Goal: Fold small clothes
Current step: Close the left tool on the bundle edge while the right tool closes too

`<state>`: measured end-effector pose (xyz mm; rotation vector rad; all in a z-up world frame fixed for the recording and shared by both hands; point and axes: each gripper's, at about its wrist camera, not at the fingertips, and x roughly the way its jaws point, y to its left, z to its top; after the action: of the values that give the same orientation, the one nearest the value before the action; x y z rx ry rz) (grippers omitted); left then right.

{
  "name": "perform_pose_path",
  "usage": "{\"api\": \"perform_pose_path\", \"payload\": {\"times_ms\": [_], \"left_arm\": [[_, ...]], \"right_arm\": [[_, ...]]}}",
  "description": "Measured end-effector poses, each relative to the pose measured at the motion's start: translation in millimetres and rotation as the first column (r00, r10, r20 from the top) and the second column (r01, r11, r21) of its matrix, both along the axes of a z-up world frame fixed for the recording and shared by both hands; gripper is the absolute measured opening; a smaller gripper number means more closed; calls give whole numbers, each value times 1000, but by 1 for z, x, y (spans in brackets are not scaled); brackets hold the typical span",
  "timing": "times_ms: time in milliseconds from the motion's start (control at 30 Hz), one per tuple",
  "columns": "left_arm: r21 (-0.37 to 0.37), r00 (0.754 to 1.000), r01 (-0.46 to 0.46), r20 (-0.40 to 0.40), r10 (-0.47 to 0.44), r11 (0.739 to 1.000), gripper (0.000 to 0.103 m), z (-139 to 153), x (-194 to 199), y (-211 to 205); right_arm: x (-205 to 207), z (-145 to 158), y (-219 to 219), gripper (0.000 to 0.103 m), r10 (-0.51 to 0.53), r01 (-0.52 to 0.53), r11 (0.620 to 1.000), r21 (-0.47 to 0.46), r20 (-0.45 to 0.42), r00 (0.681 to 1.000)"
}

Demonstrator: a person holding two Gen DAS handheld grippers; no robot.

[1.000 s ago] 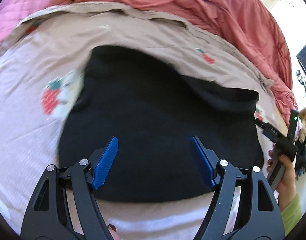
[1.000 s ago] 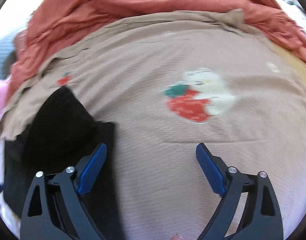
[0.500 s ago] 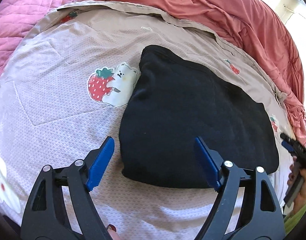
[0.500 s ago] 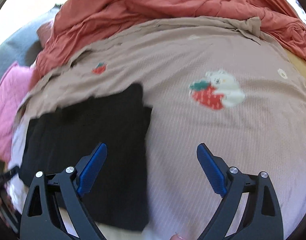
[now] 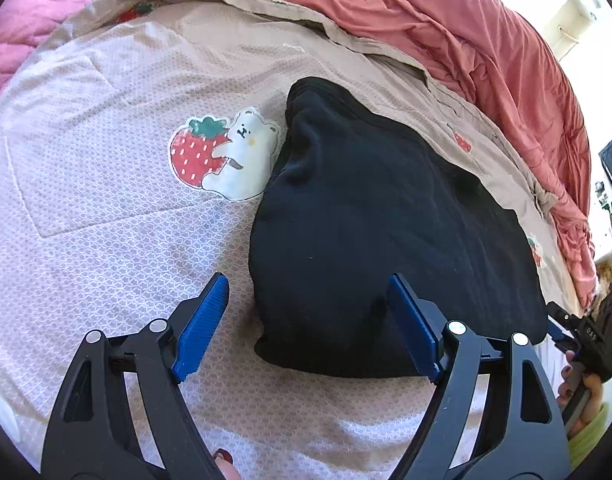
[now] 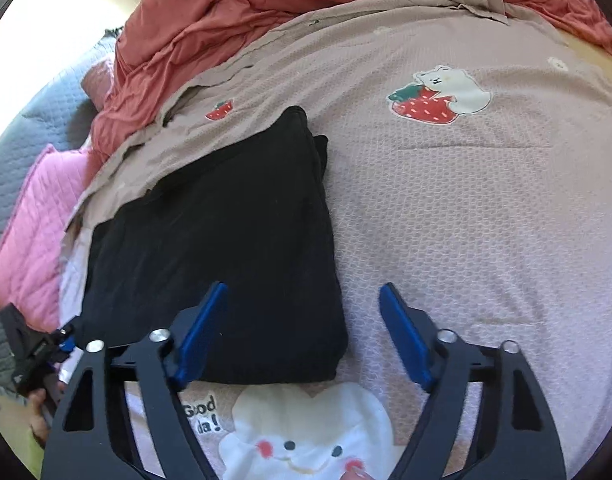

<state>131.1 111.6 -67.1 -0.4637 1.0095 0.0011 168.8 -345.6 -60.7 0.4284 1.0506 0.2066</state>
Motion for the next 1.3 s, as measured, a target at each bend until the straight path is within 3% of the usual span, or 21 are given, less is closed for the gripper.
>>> {"api": "perform_pose_path", "payload": {"times_ms": [100,233,367,567,700,767,833,967,1133,1300], "left_arm": [[-56,1000,-1,-3,1,998,72,-8,2,3],[-92,1000,-7,1,7,996,66,-13,3,4],[-85,1000,10,11,-9,996,53,-9,4,-3],[-142,1000,-18,-2,17,990,53,-14,3,8],[-92,1000,-2,-5,1,996,32,-9,0,-3],[-50,1000,17,-2,-18,999,24,-5,0,-9],[-24,1000,28,0,-28,999,20,-2,0,-11],[57,998,64,-1,-64,996,17,7,-4,-19],[15,998,55,-8,-55,998,14,14,-13,-7],[-43,998,37,-57,-39,998,13,5,-19,3]], "right_arm": [[1,-2,3,58,15,-16,999,34,10,1000],[2,-6,13,53,34,-33,999,-20,24,999],[2,-11,18,53,34,-32,998,-52,24,999],[-1,-10,16,53,12,-9,998,-70,46,999],[-5,-5,22,49,25,-17,995,-98,78,997],[-8,-2,24,41,31,-21,993,-112,93,995],[-9,0,26,10,35,-21,991,-130,105,994],[-18,5,23,10,28,-10,987,-162,110,994],[-25,11,20,10,0,17,989,-147,117,993],[-26,1,17,10,-24,33,990,-135,71,997]]}}
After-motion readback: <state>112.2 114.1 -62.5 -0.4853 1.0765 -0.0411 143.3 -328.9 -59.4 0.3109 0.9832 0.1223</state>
